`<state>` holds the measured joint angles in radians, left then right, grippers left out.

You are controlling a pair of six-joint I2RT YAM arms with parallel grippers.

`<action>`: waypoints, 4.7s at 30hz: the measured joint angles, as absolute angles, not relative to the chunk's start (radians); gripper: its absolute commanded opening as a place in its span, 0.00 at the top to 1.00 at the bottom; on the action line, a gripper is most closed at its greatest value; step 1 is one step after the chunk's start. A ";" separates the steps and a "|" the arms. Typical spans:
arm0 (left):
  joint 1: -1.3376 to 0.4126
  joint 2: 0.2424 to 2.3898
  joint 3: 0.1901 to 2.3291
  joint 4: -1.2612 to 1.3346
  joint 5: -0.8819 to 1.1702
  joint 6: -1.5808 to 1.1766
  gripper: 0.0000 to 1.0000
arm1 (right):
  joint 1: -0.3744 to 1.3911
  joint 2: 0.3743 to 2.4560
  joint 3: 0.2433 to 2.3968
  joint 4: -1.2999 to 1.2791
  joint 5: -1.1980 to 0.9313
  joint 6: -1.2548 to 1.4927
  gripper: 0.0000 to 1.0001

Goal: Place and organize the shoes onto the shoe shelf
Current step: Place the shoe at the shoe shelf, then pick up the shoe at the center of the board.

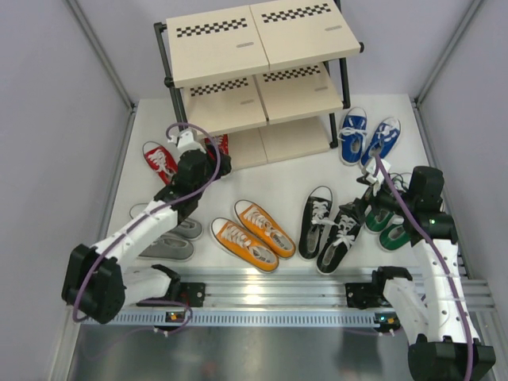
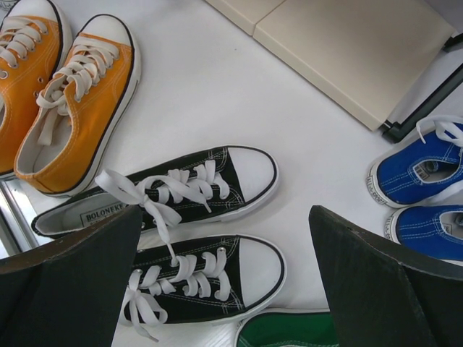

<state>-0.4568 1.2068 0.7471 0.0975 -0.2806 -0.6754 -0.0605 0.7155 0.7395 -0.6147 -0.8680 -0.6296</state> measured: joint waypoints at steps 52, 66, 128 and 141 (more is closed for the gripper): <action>0.275 1.024 0.696 -0.209 0.137 -0.709 1.00 | -0.060 0.723 0.739 -0.622 -0.863 -0.650 0.01; 0.218 0.521 0.675 -0.352 0.455 -0.686 1.00 | -0.060 0.743 0.875 -0.833 -0.948 -0.739 0.01; -1.146 1.211 0.810 0.200 -0.043 -0.693 0.46 | 0.002 0.799 0.658 -0.099 -1.074 0.464 1.00; -1.130 0.859 0.660 0.272 -0.002 -0.560 0.11 | 0.027 0.783 0.621 -0.049 -1.264 0.416 1.00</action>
